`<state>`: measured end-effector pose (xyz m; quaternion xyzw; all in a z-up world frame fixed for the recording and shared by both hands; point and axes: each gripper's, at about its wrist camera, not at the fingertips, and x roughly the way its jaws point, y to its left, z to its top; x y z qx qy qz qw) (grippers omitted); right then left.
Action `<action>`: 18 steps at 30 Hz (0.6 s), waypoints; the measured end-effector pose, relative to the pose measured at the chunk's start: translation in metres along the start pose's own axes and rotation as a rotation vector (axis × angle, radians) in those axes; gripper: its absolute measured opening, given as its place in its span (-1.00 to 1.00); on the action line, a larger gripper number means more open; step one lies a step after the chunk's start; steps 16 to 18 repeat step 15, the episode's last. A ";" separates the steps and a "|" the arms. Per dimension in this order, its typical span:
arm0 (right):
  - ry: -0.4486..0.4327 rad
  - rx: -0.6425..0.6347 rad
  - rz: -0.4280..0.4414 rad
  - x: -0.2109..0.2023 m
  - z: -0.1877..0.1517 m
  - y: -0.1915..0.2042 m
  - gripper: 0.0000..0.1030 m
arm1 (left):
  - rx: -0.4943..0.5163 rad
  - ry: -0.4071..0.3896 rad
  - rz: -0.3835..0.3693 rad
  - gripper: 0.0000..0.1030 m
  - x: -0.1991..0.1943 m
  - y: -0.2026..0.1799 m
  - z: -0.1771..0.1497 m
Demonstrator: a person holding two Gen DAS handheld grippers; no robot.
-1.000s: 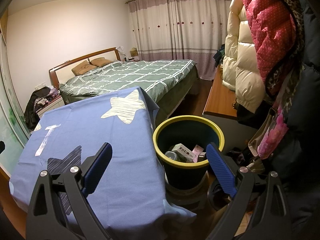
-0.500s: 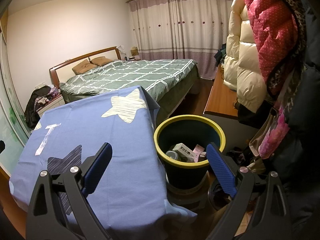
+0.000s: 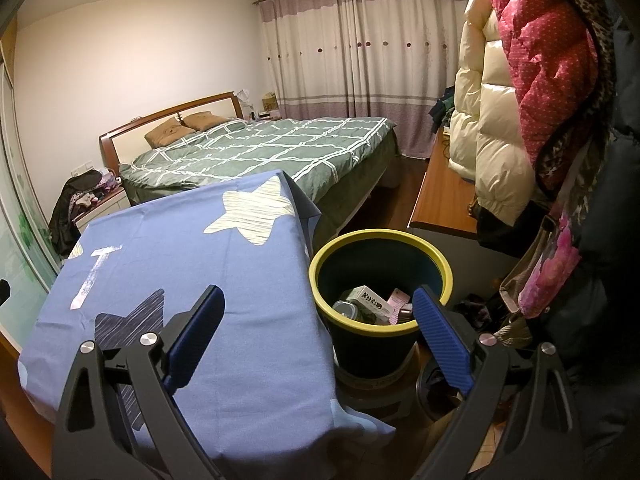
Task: Collect trash
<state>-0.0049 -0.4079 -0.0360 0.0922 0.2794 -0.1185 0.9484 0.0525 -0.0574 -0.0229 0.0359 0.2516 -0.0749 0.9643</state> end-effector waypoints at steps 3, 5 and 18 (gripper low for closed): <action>0.004 -0.001 0.002 0.002 0.001 0.000 0.75 | 0.005 -0.013 0.005 0.90 0.000 0.000 0.000; 0.008 -0.003 0.006 0.002 0.000 0.003 0.75 | 0.003 -0.014 0.011 0.90 0.002 0.002 0.000; 0.128 -0.009 0.174 0.067 0.021 0.031 0.82 | -0.002 0.132 0.054 0.91 0.105 0.030 0.015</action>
